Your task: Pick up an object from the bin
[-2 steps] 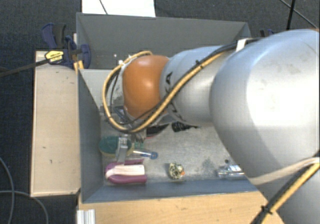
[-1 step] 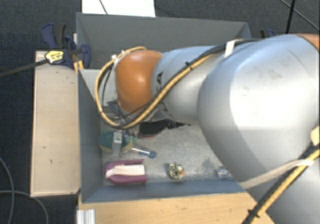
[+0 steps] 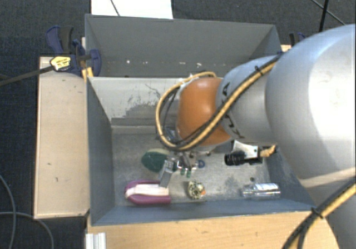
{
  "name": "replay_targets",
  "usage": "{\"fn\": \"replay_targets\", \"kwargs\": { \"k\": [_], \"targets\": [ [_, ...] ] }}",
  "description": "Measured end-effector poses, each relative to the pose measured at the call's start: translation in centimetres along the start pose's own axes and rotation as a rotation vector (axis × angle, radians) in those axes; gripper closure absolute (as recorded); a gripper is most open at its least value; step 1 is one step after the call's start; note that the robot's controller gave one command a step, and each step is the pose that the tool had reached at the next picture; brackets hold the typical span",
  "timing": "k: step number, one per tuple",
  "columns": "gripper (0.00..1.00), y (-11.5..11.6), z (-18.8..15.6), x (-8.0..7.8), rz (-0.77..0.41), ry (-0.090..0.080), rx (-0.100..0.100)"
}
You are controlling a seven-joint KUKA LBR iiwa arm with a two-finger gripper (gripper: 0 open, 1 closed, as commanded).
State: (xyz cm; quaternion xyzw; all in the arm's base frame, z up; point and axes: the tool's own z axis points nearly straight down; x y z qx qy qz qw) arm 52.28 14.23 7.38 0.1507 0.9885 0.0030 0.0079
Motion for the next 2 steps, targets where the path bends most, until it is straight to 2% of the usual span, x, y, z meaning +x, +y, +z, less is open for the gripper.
{"fn": "replay_targets", "kwargs": {
  "k": [1, 2],
  "targets": [
    [1.0, 0.3, 0.0, 0.0, 0.0, -0.001, -0.001],
    [1.0, 1.8, -18.3, 1.1, -0.021, 0.007, 0.002]
  ]
}}
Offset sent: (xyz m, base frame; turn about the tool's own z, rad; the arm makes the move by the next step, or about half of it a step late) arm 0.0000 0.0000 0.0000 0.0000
